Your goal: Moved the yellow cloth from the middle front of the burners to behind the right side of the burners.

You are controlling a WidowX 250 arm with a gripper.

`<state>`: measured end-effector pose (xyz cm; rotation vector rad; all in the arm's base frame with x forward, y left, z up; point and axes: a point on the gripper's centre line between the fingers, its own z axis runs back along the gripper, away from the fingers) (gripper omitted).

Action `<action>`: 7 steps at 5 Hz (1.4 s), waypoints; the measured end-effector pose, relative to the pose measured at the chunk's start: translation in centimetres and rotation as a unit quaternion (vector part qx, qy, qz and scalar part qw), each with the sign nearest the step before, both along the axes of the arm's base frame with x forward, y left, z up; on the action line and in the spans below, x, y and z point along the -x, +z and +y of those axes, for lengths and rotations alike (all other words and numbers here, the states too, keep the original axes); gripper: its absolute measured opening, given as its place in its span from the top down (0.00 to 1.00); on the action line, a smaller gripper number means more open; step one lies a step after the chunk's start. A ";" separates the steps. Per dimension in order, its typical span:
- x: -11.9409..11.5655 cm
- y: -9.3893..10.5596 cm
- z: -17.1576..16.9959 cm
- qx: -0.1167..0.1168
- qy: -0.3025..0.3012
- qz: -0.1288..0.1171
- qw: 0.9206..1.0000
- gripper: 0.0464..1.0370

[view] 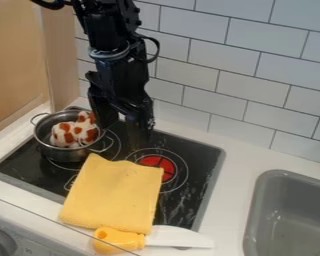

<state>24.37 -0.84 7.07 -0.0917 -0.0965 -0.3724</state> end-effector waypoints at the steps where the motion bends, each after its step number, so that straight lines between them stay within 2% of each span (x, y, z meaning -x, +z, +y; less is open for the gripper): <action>1: 1.3 -1.2 -0.1 0.002 -0.002 0.028 1.000 0.04; 2: 1.4 -1.6 -0.5 0.014 -0.017 0.031 0.999 0.04; 4: 1.6 -3.0 -0.5 0.000 -0.029 0.038 0.999 0.04; 5: 1.5 -4.3 -0.3 -0.023 -0.033 0.044 0.998 0.04; 7: 1.8 -6.5 -0.5 -0.026 -0.050 0.073 0.996 0.04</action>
